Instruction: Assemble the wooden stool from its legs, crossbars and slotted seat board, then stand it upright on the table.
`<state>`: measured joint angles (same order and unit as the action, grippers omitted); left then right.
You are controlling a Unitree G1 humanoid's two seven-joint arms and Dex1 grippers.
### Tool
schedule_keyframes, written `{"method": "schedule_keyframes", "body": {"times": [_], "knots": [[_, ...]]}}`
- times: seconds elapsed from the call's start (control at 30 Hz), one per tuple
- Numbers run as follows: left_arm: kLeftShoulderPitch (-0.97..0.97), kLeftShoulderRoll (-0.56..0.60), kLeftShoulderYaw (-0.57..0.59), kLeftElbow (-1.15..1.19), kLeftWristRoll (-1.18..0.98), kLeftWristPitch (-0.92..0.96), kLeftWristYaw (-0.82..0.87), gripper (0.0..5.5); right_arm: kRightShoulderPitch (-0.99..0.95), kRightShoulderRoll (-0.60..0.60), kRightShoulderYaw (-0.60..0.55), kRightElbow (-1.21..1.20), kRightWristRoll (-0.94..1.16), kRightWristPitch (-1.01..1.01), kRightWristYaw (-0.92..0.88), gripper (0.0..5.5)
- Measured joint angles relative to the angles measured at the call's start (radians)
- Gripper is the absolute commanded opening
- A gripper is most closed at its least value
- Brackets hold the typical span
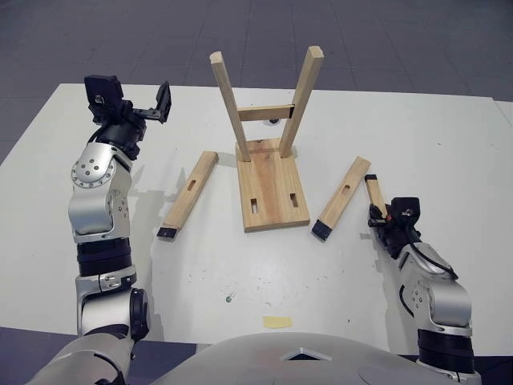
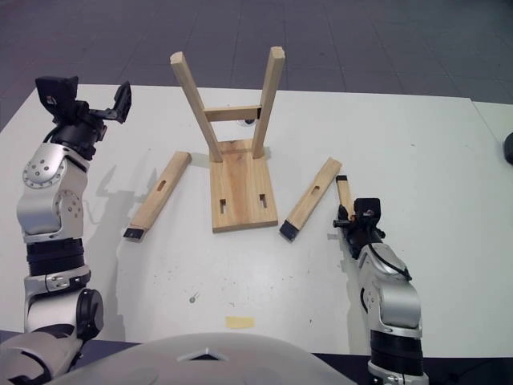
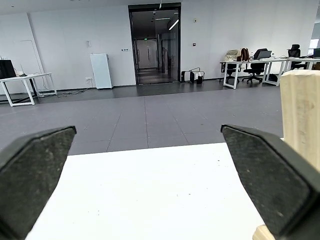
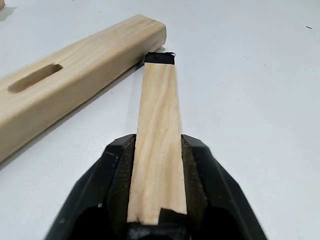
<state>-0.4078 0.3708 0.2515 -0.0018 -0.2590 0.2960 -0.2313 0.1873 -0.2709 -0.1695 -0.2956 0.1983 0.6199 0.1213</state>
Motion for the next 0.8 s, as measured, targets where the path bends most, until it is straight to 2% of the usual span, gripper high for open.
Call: {"method": "schedule_keyframes", "body": {"times": [0.23,0.33,0.43,0.57,0.8], "knots": [[-0.033,0.001,0.051,0.003,-0.051,0.036,0.006,5.4,-0.059,0.022,-0.02,0.067,-0.027,-0.054,-0.062,1.3],[-0.105,0.001,0.088,-0.017,-0.118,0.095,0.024,5.4,-0.092,0.024,-0.043,0.097,-0.101,-0.154,-0.144,1.3],[-0.186,-0.006,0.098,-0.08,-0.208,0.16,0.029,5.4,-0.199,0.008,-0.048,0.019,-0.153,-0.283,-0.173,1.3],[-0.275,-0.045,0.109,-0.221,-0.491,0.31,-0.013,5.4,-0.369,-0.023,0.044,-0.112,-0.235,-0.425,-0.146,1.3],[-0.291,-0.162,0.1,-0.259,-0.858,0.46,0.005,5.4,-0.429,-0.016,0.212,-0.168,-0.242,-0.542,-0.003,1.3]]}}
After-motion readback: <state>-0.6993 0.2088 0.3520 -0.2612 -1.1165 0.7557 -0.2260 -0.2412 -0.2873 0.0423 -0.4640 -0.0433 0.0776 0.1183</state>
